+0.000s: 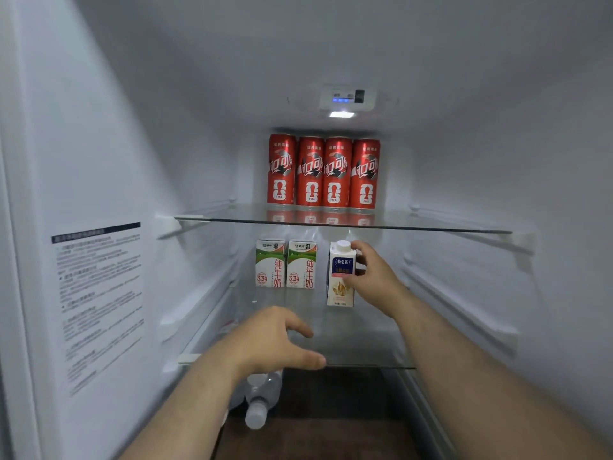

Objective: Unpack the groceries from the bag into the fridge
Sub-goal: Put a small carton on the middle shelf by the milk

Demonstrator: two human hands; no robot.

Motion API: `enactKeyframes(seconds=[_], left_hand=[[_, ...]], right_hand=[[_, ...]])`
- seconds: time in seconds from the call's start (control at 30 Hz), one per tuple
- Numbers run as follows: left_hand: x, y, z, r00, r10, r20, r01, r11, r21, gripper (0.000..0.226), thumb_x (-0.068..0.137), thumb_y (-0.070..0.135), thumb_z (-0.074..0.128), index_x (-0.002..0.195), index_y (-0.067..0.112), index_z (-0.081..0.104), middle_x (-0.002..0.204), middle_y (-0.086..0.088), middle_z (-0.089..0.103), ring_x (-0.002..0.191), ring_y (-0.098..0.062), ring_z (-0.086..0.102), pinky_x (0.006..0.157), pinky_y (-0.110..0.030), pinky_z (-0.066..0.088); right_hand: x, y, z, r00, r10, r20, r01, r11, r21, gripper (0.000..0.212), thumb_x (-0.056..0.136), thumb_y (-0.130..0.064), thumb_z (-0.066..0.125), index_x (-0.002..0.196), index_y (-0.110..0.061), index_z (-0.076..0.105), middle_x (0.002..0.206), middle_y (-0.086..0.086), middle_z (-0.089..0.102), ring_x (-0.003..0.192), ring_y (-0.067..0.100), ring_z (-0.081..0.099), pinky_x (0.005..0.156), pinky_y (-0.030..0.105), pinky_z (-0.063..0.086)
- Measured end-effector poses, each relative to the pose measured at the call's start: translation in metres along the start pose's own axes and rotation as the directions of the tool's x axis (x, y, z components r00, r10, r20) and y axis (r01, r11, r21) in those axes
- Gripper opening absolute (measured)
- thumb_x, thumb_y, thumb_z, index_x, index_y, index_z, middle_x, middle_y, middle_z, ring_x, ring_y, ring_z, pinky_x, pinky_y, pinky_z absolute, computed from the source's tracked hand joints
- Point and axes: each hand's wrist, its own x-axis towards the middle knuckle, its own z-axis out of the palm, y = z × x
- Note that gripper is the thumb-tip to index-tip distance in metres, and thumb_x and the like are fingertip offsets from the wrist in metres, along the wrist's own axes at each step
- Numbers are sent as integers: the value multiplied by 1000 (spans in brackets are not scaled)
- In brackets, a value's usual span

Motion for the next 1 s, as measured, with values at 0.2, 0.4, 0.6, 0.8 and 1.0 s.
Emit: enactKeyframes(seconds=[0.2,0.4,0.6,0.8,1.0], left_hand=[[1,1,-2,1000,-8,12,8,1000,2,51,65,60,79,111,42,65,130,21,53,121,-5,49,103,-37,44],[2,2,-2,1000,-6,21,6,1000,14,51,66,60,78,112,42,64,128,22,53,120,-5,49,102,-37,45],[3,0,-2,1000,-11,28,10,1000,19,52,65,63,77,112,43,64,127,23,53,117,-3,49,100,-35,45],[3,1,-3,999,-19,31,18,1000,21,52,65,63,77,111,43,64,128,23,51,119,-4,47,100,-35,44],[3,3,-4,999,-25,40,24,999,35,52,66,63,77,111,43,64,129,23,51,120,-5,47,101,-37,44]], right_hand=[[24,9,9,1000,0,31,3,995,-99,72,84,-2,72,139,-33,35,124,-8,53,114,17,57,90,47,56],[40,14,15,999,-37,32,41,987,-155,69,85,0,71,138,-28,37,119,-7,55,110,14,58,87,42,57],[51,15,19,999,-43,5,43,979,-198,68,83,0,72,137,-26,39,128,1,59,106,13,58,89,43,57],[58,16,22,999,-36,6,36,977,-208,71,84,1,71,140,-26,37,132,5,58,117,24,60,94,49,55],[62,20,23,999,-38,-8,35,975,-220,70,84,2,71,139,-25,38,132,5,58,118,24,60,95,51,54]])
